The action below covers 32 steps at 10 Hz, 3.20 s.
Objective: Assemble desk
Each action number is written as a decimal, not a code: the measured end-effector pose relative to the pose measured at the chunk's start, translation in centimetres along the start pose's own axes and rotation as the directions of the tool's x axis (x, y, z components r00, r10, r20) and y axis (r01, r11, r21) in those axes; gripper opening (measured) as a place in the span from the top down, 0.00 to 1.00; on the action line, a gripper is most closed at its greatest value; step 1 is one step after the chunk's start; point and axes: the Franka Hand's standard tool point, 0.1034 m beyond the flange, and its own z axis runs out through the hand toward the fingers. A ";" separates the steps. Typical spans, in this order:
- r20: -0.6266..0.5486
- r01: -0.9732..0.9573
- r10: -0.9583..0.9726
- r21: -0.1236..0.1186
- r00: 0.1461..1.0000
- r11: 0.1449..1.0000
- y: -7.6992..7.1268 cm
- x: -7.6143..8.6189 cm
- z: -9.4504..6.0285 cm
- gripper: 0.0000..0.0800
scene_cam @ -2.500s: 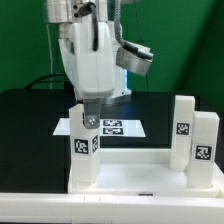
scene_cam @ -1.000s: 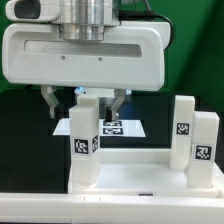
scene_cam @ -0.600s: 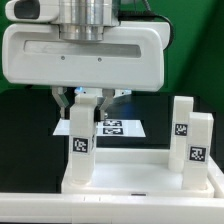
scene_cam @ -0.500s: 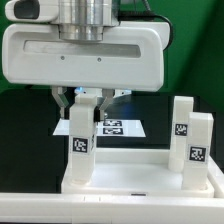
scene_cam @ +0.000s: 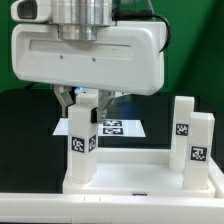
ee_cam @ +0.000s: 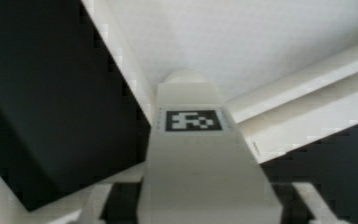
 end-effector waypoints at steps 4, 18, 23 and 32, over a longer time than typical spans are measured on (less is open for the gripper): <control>0.010 -0.344 0.344 0.030 0.939 0.939 -0.1 0.0 0.2 0.64; 0.067 -0.959 0.957 0.025 0.284 0.283 -0.9 -0.2 0.4 0.52; 0.047 -0.777 0.775 0.035 0.630 0.629 -1.0 -0.2 0.3 0.19; -0.006 -0.143 0.143 0.023 0.990 0.990 -0.5 0.1 0.2 0.19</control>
Offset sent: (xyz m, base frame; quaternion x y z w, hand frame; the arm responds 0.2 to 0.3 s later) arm -0.0066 0.0023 -0.0101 0.0411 -0.0117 0.2613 0.9643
